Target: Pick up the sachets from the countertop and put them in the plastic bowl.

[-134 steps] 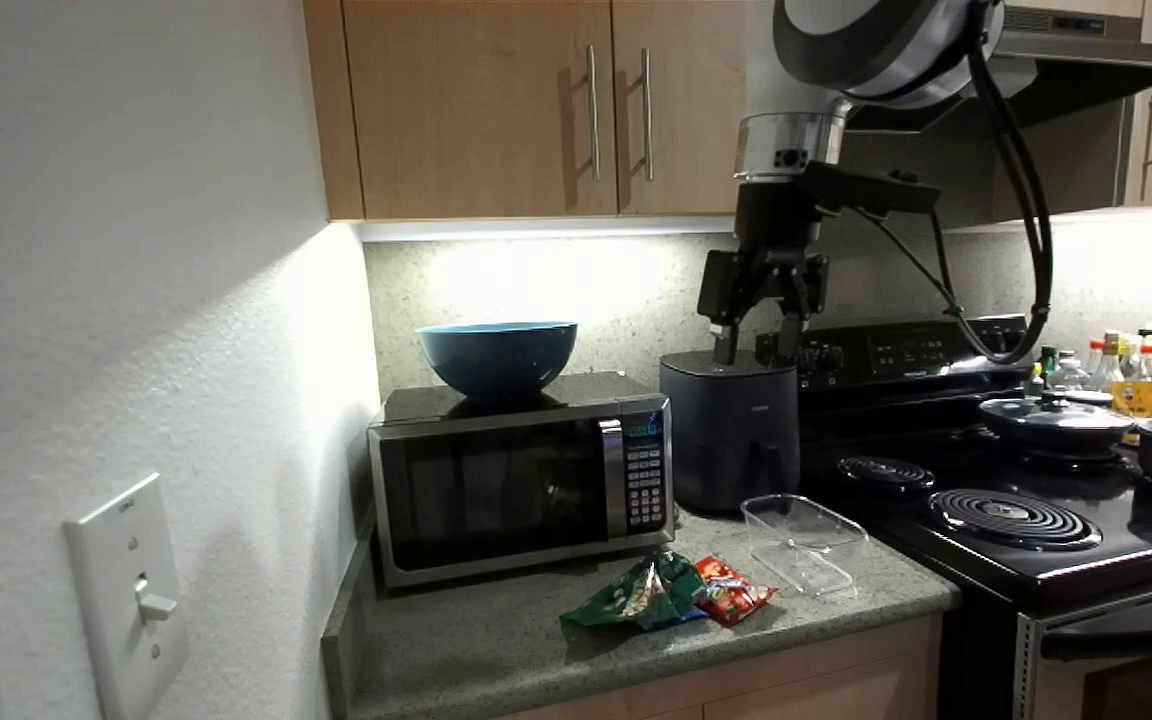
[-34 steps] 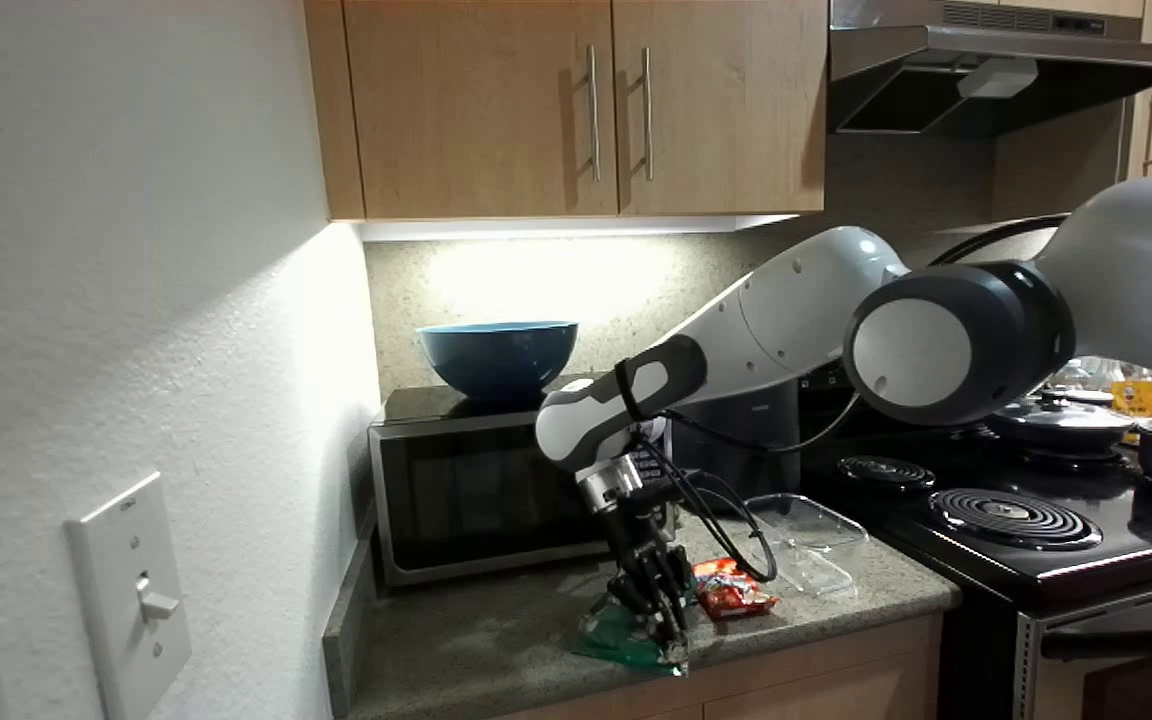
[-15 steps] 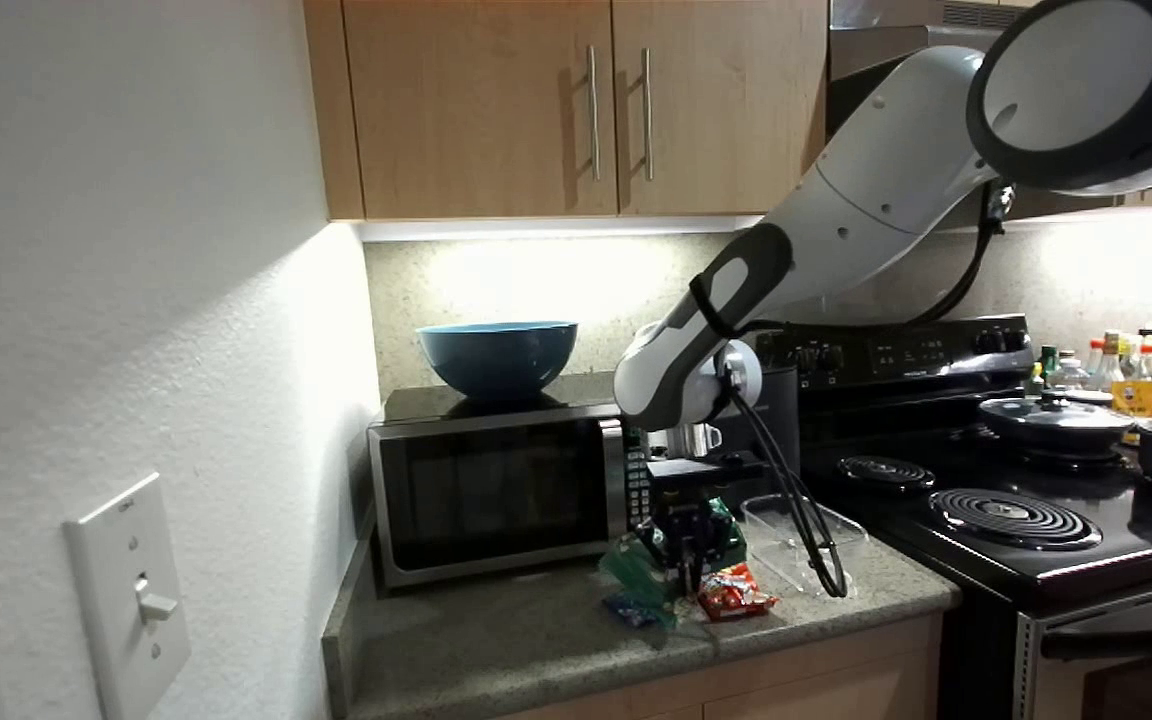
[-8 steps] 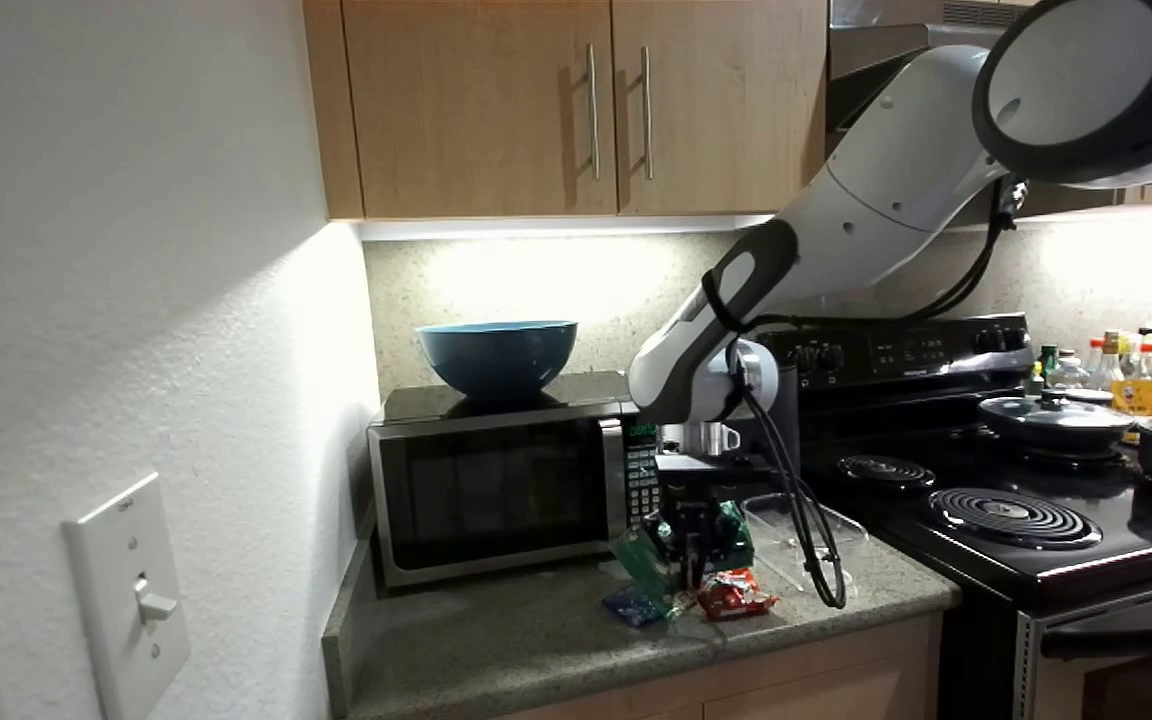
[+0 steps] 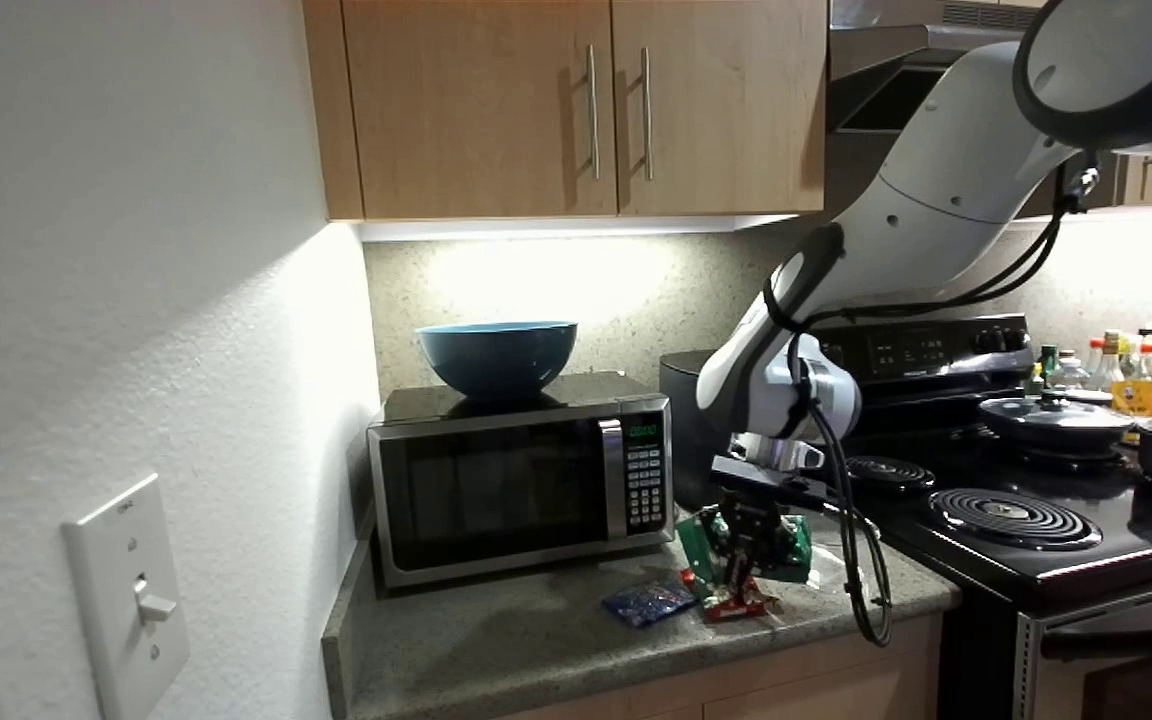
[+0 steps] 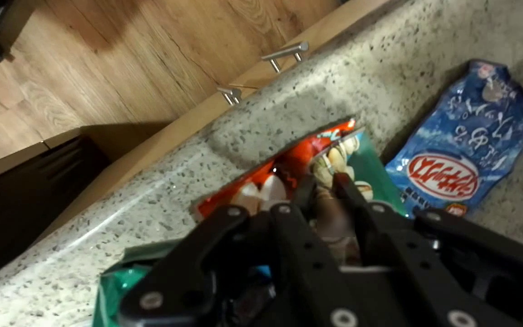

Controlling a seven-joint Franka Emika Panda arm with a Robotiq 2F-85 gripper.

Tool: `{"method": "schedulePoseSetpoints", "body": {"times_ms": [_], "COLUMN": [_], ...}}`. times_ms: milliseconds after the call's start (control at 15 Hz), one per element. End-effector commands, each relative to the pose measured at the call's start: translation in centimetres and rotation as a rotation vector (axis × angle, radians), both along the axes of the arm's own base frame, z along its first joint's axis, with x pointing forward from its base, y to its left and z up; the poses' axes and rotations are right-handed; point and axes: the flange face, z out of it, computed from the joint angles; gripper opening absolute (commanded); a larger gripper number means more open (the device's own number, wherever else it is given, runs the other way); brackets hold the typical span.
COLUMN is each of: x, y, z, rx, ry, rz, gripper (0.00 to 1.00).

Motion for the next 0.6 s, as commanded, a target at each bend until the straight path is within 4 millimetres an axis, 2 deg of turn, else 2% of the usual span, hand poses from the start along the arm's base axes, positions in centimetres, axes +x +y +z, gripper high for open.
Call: {"method": "schedulePoseSetpoints", "body": {"times_ms": [0,400,533], "x": [-2.3,-4.2,-5.2], "y": [-0.5,1.6,1.3], "z": [2.1,6.2,7.1], "rx": [0.002,-0.08,-0.106], "ry": [-0.11,-0.332,-0.365], "rz": [-0.161,-0.263,-0.311], "gripper": [0.09,0.09,0.09]}}
